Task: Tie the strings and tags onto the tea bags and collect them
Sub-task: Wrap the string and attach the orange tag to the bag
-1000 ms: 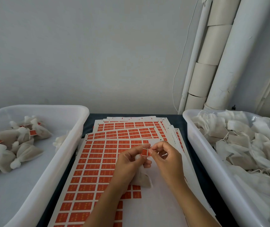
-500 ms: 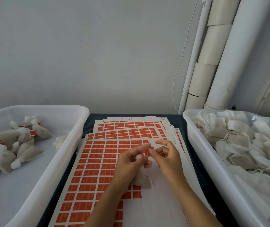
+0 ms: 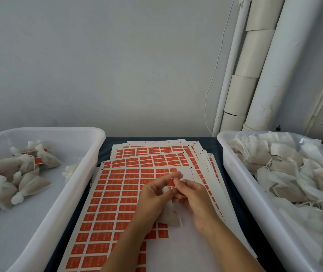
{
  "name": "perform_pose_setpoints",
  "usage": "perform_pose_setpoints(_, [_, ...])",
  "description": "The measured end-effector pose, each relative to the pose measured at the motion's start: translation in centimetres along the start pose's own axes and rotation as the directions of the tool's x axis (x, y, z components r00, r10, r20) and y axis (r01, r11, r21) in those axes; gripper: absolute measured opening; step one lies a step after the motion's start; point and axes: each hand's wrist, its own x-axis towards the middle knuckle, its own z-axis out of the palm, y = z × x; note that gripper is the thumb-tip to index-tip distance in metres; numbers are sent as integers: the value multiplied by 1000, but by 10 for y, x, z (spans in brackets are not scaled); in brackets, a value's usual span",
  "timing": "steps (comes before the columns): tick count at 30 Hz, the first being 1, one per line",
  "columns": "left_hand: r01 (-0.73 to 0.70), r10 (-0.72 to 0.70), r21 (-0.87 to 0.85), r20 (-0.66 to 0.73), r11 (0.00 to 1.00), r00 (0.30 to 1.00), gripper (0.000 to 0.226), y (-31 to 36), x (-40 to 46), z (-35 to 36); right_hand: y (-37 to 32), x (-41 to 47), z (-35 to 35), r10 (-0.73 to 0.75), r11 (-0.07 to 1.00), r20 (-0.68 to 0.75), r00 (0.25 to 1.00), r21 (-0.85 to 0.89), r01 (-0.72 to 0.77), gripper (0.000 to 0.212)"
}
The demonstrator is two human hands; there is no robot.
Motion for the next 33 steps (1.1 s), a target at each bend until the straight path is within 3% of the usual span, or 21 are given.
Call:
perform_pose_setpoints(6, [-21,21,10,-7,1000,1000,36,0,0,1,5,-1,6,-30,996,-85,996,80,37,19])
perform_pose_setpoints(10, [32,-30,40,-53,999,998,37,-1,-1,0,4,-1,5,-96,994,-137,986,40,103,12])
perform_pose_setpoints(14, [170,-170,-9,-88,985,982,30,0,-1,-1,1,-2,-1,-211,977,-96,973,-57,206,13])
perform_pose_setpoints(19, [263,-262,88,-19,961,965,49,8,-3,-3,-3,-1,-4,-306,946,7,952,-110,305,23])
perform_pose_setpoints(24, [308,-293,-144,119,940,949,29,13,-2,-9,-6,0,-3,-343,938,151,927,-7,348,21])
perform_pose_setpoints(28, [389,-319,-354,241,850,917,16,16,-2,-12,-5,2,-7,-356,932,176,918,-9,363,22])
perform_pose_setpoints(33, [422,-365,-348,220,837,905,16,20,0,-12,-4,4,-9,-351,918,214,912,-112,379,22])
